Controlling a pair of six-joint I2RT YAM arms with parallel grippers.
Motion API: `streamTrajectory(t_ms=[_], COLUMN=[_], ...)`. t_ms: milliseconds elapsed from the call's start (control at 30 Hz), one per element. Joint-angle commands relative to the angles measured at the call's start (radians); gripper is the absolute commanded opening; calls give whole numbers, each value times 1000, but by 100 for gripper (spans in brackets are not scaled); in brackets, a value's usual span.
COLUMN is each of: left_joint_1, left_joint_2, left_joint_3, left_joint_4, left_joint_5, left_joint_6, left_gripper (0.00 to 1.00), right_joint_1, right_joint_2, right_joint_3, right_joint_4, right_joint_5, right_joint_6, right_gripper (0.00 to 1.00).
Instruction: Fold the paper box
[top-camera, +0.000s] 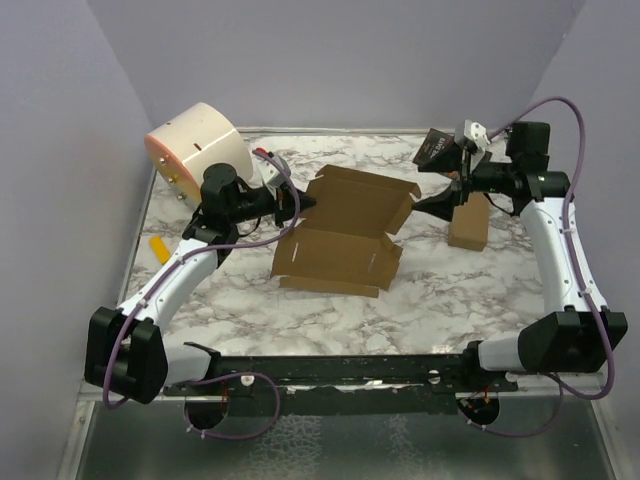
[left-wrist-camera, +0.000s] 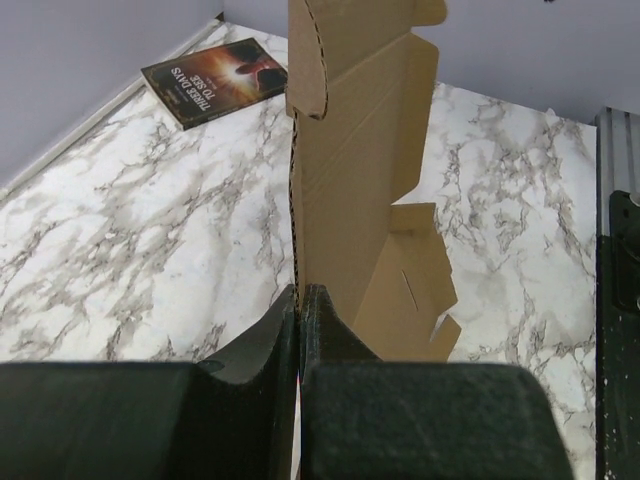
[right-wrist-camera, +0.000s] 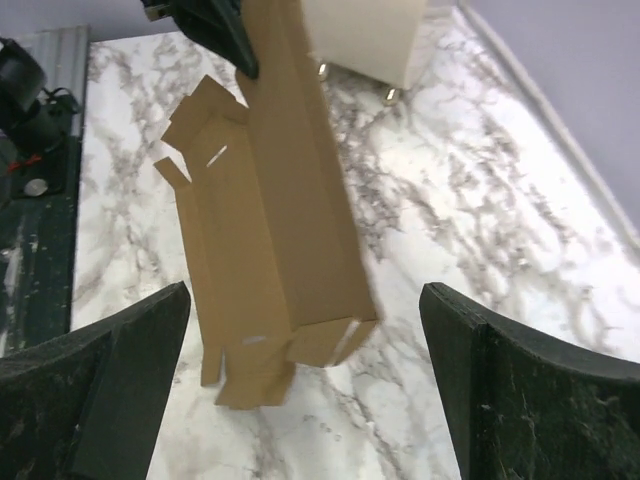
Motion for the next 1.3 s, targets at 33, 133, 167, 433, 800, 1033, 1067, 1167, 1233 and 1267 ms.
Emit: streamTrajectory(t_ms=[33, 133, 167, 433, 800, 1033, 1067, 1167, 1233, 1267], left_joint_1=[-5, -6, -6, -16, -22, -23, -23, -24, -25, -23], left_joint_2=[5, 10, 13, 41, 54, 53, 52, 54, 55, 56], left_joint_3=[52, 55, 59, 95, 93, 94, 94, 96, 96, 96], left_joint_4=[-51, -28, -21, 8, 7, 4, 3, 4, 4, 4], left_joint_5=[85, 102, 111, 122, 116, 113, 113, 111, 111, 110], left_joint_6=[71, 60, 55, 19, 17, 19, 19, 18, 20, 20], left_gripper=[0, 0, 0, 0, 0, 0, 0, 0, 0, 0], right_joint_1=[-23, -23, -24, 47, 79, 82, 82, 84, 84, 84], right_joint_2=[-52, -40, -17, 78, 70, 63, 65, 67, 66, 63], right_joint_3=[30, -23, -19, -29, -91, -93, -92, -91, -90, -90], right_joint_4=[-15, 37, 20, 10, 73, 64, 63, 52, 45, 44], right_joint_5=[126, 129, 104, 33, 31, -2, -3, -6, -6, -7], right_joint_6=[53, 93, 84, 111, 146, 129, 126, 113, 103, 100], right_gripper=[99, 100, 100, 97, 54, 27, 25, 14, 7, 4])
